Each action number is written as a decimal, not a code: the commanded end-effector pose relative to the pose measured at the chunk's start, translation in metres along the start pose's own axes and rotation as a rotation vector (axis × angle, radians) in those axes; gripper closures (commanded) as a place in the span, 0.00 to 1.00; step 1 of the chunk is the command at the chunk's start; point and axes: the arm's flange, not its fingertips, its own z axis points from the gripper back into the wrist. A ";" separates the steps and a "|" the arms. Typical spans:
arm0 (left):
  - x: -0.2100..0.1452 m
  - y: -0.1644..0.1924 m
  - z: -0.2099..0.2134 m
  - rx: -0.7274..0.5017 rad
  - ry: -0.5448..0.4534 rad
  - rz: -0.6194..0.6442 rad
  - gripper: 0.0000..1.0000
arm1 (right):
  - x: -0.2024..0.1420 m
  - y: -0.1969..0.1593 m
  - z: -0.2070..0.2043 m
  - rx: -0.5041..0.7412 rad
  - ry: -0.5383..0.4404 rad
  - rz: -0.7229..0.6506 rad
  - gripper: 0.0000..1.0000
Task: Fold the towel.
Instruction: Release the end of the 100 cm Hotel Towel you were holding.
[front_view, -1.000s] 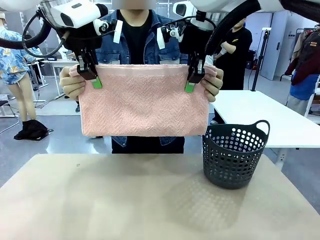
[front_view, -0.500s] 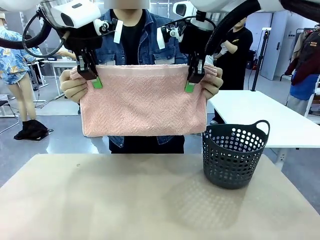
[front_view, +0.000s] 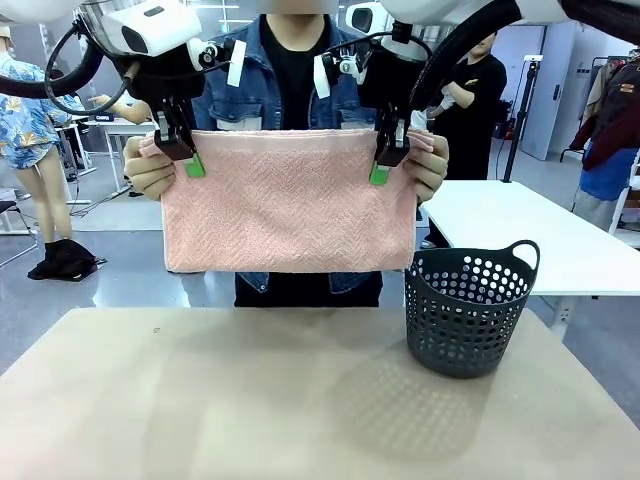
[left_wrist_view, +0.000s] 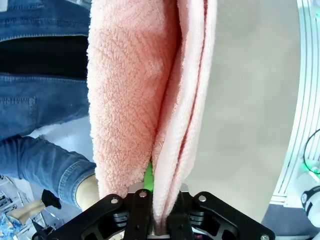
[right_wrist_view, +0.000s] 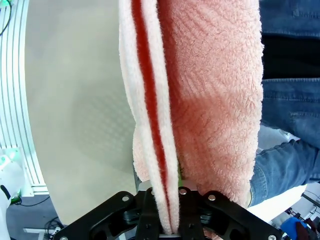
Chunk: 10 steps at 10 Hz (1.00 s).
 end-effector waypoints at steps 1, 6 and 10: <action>-0.001 0.001 0.003 0.006 -0.005 -0.008 0.59 | -0.002 0.001 0.004 -0.003 -0.013 -0.014 0.76; -0.005 0.003 0.029 0.053 -0.053 0.035 0.00 | -0.010 0.002 0.043 -0.040 -0.101 -0.091 0.01; -0.038 0.001 0.095 0.076 -0.139 0.207 0.00 | -0.060 0.009 0.107 -0.039 -0.220 -0.272 0.00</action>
